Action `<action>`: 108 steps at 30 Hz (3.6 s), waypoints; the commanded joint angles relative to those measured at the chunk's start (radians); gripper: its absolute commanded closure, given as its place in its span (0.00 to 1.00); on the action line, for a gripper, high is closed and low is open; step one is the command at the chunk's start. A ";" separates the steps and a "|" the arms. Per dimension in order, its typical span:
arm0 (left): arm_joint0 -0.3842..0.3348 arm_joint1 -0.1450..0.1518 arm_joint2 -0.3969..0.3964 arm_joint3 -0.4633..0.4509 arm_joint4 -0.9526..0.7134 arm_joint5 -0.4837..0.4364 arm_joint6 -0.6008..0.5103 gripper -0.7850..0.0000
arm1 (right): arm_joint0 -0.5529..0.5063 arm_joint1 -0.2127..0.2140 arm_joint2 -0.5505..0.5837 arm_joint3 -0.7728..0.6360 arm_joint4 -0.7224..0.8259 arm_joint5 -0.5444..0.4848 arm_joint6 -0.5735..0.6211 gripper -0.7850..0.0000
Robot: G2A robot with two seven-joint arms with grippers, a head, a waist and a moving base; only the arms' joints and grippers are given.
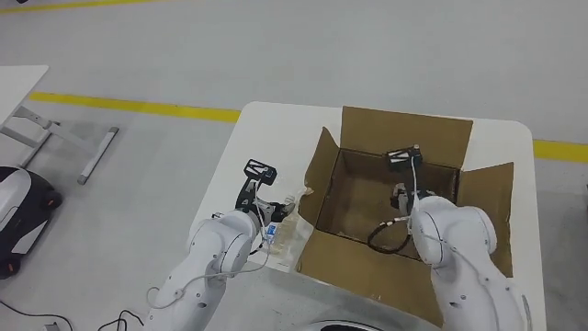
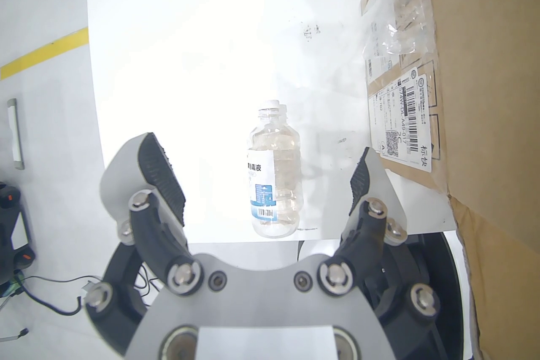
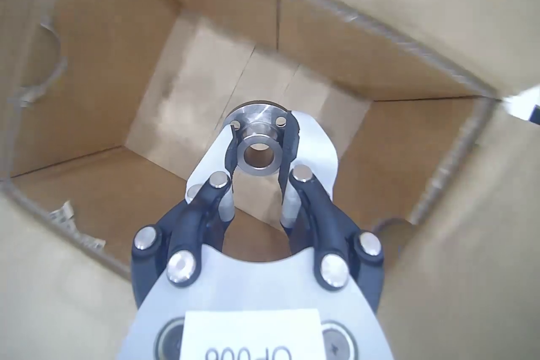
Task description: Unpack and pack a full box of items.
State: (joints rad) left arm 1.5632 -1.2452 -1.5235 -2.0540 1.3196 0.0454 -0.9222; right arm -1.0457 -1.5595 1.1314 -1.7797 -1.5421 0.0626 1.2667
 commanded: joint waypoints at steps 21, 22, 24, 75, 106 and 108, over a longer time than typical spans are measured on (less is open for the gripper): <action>0.000 0.000 0.000 0.000 0.000 0.000 0.000 0.00 | -0.176 0.021 0.122 -0.248 0.079 -0.038 -0.156 1.00; 0.000 0.000 0.000 0.000 0.000 0.000 0.000 0.00 | -0.178 0.021 0.122 -0.247 0.081 -0.039 -0.164 1.00; 0.000 0.000 0.000 0.000 0.000 0.000 0.000 0.00 | -0.189 0.022 0.124 -0.256 0.092 -0.042 -0.199 1.00; 0.000 0.000 0.000 0.000 0.000 0.000 0.000 0.00 | -0.432 0.096 0.671 -0.397 0.209 -0.013 -0.190 1.00; 0.000 0.000 0.000 0.000 0.000 0.000 0.000 0.00 | -0.380 0.120 0.563 -0.035 0.068 0.006 -0.214 1.00; 0.000 0.000 0.000 0.000 0.000 0.000 0.000 0.00 | -0.375 0.121 0.560 -0.025 0.063 0.006 -0.212 1.00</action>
State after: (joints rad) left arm 1.5632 -1.2452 -1.5235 -2.0540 1.3196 0.0454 -0.9222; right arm -1.4232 -1.4390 1.6927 -1.8095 -1.4769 0.0681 1.0543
